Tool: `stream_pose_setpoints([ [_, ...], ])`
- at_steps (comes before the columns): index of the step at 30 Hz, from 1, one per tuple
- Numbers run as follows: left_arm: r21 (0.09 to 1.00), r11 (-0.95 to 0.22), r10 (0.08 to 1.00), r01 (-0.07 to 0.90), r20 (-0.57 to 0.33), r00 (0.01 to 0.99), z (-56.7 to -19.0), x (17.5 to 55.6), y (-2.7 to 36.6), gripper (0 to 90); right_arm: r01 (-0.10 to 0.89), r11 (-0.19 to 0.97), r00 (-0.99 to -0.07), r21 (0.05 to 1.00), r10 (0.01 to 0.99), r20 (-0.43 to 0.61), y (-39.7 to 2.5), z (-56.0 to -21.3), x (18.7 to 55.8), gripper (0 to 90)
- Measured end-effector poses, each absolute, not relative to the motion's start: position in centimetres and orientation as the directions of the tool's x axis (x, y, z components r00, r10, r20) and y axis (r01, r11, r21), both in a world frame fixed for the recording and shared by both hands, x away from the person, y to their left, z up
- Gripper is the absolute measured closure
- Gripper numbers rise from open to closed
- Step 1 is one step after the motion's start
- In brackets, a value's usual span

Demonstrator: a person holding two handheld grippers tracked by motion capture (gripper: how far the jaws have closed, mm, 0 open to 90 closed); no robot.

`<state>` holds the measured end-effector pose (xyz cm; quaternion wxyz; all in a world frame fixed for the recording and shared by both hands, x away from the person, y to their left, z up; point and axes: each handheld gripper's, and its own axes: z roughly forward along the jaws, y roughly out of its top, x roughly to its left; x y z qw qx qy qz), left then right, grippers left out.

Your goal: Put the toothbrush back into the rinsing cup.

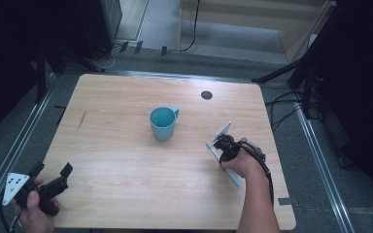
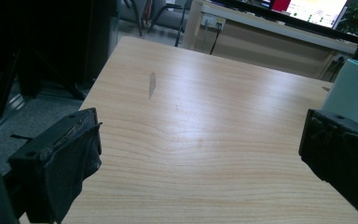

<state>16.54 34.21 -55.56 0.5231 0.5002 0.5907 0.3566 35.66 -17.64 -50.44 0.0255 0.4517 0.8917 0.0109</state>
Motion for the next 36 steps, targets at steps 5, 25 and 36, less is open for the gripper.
stream_pose_setpoints([
  [5, 0.945, 0.246, 0.964, 0.216, -0.262, 0.047, -55.6, 16.5, 34.2, 0.0, 0.811, 0.583, -0.582, 0.036, 0.812, -0.042, -17.5, -50.4, 35.6, 80.0],
  [25, 0.945, 0.245, 0.964, 0.217, -0.261, 0.046, -55.6, 16.5, 34.2, 0.0, 0.891, 0.260, -0.276, 0.371, 0.961, -0.010, -20.0, -47.5, 36.4, 80.1],
  [36, 0.945, 0.244, 0.965, 0.217, -0.260, 0.047, -55.6, 16.5, 34.2, 0.0, 0.784, 0.117, -0.171, 0.610, 0.985, 0.032, -20.2, -45.2, 36.2, 80.1],
])
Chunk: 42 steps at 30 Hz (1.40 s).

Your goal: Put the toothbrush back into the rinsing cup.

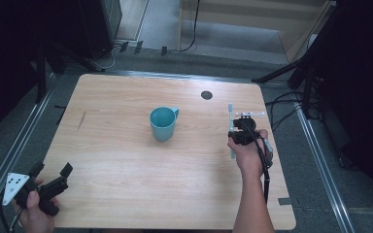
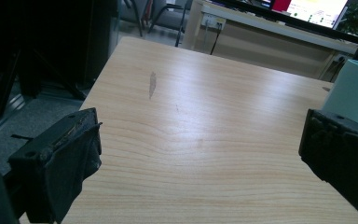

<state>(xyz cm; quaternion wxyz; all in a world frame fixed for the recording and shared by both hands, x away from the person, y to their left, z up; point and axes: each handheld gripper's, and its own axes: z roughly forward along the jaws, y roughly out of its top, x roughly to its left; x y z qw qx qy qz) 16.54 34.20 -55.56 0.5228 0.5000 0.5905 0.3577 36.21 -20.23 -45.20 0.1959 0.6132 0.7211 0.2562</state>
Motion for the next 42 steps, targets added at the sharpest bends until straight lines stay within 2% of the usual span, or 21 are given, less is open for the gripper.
stream_pose_setpoints([
  [1, 0.946, 0.244, 0.965, 0.216, -0.259, 0.046, -55.6, 16.5, 34.2, 0.0, 0.778, 0.116, -0.171, 0.617, 0.985, 0.031, -20.2, -45.1, 36.2, 80.1],
  [3, 0.946, 0.240, 0.965, 0.217, -0.256, 0.047, -55.5, 16.5, 34.2, 0.0, 0.756, 0.019, -0.145, 0.654, 0.979, 0.140, -20.1, -44.6, 36.3, 80.1],
  [9, 0.947, 0.237, 0.966, 0.216, -0.253, 0.045, -55.5, 16.5, 34.1, 0.0, 0.688, -0.003, -0.151, 0.726, 0.977, 0.148, -19.4, -43.5, 36.4, 80.1],
  [12, 0.947, 0.237, 0.966, 0.217, -0.253, 0.045, -55.5, 16.5, 34.1, 0.0, 0.610, -0.052, -0.146, 0.791, 0.973, 0.177, -19.2, -42.4, 36.4, 80.1],
  [14, 0.947, 0.237, 0.967, 0.217, -0.253, 0.045, -55.5, 16.5, 34.1, 0.0, 0.603, -0.061, -0.146, 0.795, 0.972, 0.186, -19.1, -42.3, 36.4, 80.2],
  [22, 0.948, 0.235, 0.967, 0.216, -0.251, 0.045, -55.5, 16.5, 34.1, 0.0, 0.467, -0.052, -0.231, 0.883, 0.956, 0.179, -17.7, -41.0, 36.2, 80.2],
  [27, 0.948, 0.233, 0.968, 0.217, -0.248, 0.046, -55.5, 16.5, 34.1, 0.0, 0.400, -0.088, -0.309, 0.912, 0.924, 0.224, -16.0, -40.0, 36.5, 80.2],
  [38, 0.949, 0.227, 0.969, 0.217, -0.242, 0.047, -55.5, 16.6, 34.0, 0.0, 0.308, -0.060, -0.390, 0.950, 0.902, 0.183, -11.0, -38.4, 36.7, 80.2],
  [42, 0.950, 0.223, 0.970, 0.220, -0.239, 0.048, -55.5, 16.6, 34.0, 0.0, 0.308, -0.041, -0.433, 0.951, 0.884, 0.178, -9.2, -38.6, 36.7, 80.2],
])
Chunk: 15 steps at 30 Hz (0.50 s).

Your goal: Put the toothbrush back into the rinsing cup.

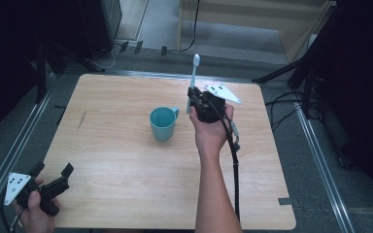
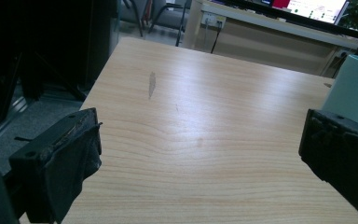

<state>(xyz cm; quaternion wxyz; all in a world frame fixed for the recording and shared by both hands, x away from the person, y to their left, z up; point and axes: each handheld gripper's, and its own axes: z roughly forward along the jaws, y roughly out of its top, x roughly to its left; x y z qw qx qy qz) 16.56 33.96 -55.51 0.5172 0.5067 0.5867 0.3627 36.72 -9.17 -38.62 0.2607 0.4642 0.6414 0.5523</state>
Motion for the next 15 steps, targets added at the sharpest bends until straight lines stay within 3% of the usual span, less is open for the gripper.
stream_pose_setpoints([
  [15, 0.949, 0.225, 0.969, 0.218, -0.241, 0.050, -55.5, 16.6, 34.0, 0.0, 0.334, 0.010, -0.514, 0.943, 0.840, 0.173, -4.6, -41.1, 36.9, 80.1],
])
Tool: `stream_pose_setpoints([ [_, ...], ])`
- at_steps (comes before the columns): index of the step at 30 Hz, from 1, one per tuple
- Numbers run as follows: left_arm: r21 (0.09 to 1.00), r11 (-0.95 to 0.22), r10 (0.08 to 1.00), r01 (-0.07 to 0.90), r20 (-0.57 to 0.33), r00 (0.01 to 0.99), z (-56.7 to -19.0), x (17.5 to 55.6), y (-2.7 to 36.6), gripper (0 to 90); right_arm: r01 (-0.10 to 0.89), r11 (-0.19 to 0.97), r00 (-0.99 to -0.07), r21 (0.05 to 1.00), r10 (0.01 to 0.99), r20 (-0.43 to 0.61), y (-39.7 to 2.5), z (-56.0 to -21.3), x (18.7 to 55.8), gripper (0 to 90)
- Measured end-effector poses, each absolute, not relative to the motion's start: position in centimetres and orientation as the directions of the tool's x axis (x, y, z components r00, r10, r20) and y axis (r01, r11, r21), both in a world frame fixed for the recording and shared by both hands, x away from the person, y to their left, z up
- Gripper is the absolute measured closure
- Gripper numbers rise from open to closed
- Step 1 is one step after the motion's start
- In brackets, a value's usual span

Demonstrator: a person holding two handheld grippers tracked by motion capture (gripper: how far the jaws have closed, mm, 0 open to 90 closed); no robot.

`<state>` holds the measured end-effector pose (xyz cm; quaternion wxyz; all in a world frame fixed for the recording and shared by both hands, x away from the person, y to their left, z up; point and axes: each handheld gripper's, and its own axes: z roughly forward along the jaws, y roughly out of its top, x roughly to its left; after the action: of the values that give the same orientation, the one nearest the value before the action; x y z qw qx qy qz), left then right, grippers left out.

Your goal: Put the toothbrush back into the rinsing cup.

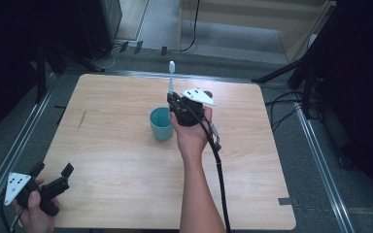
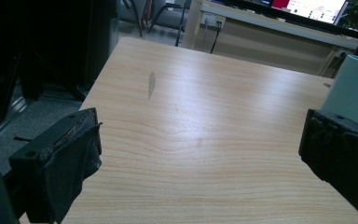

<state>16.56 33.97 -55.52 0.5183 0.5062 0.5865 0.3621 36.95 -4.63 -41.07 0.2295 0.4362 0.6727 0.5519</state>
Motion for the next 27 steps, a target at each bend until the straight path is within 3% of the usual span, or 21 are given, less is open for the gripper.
stream_pose_setpoints([
  [27, 0.949, 0.226, 0.969, 0.218, -0.243, 0.050, -55.5, 16.6, 34.0, 0.0, 0.466, 0.190, -0.519, 0.864, 0.850, 0.093, -1.9, -47.0, 37.2, 80.1],
])
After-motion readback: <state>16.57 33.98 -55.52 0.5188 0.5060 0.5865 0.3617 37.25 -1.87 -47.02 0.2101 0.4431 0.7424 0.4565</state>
